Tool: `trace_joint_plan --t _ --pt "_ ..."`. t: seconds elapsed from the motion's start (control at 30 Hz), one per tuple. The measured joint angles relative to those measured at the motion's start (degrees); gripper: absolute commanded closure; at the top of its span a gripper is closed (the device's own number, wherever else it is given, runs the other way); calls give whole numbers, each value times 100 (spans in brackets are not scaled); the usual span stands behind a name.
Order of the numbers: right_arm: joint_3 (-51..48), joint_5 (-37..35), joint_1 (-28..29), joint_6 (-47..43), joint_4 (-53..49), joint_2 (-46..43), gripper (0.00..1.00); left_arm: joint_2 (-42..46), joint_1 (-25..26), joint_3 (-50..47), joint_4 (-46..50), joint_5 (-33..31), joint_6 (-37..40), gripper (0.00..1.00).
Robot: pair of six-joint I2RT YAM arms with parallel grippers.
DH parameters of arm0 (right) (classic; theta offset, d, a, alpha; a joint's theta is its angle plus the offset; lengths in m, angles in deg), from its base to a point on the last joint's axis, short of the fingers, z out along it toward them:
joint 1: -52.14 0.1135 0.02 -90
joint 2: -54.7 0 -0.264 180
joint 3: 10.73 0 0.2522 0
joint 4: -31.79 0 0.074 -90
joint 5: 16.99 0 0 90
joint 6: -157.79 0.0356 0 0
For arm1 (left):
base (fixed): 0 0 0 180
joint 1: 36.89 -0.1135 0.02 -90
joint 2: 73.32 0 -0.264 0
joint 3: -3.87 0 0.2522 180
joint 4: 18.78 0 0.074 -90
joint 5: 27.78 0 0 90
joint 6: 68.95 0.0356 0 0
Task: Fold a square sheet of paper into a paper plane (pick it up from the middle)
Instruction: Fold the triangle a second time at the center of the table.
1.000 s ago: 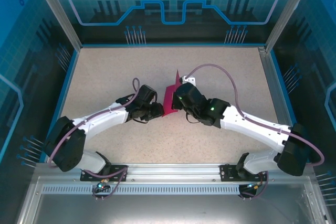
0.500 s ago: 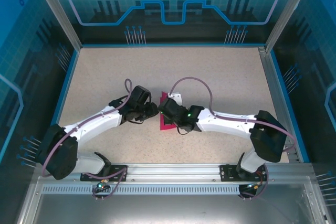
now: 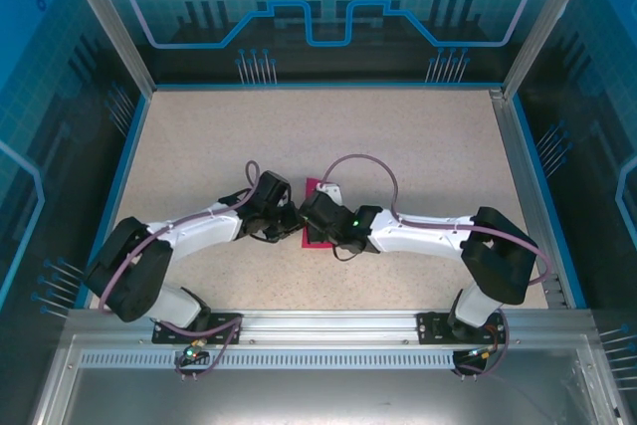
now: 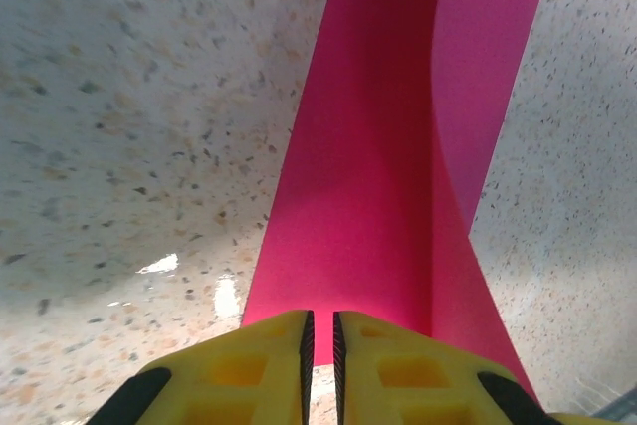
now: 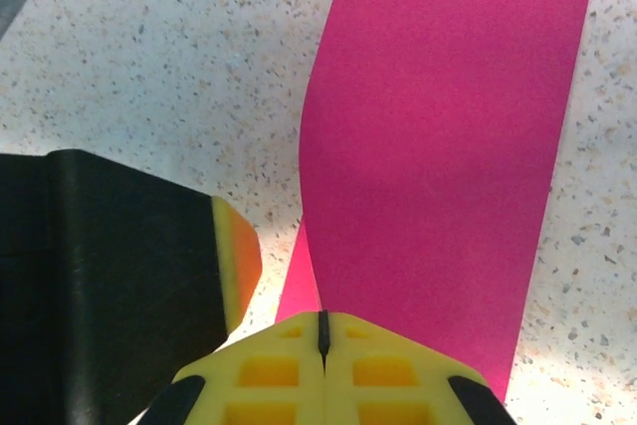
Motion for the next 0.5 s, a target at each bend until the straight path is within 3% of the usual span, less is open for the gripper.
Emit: trace_joint_plan --t 0.5 --pt "-785 466 -177 68 780 -28 99 -938 0 -4 -702 553 -129 88"
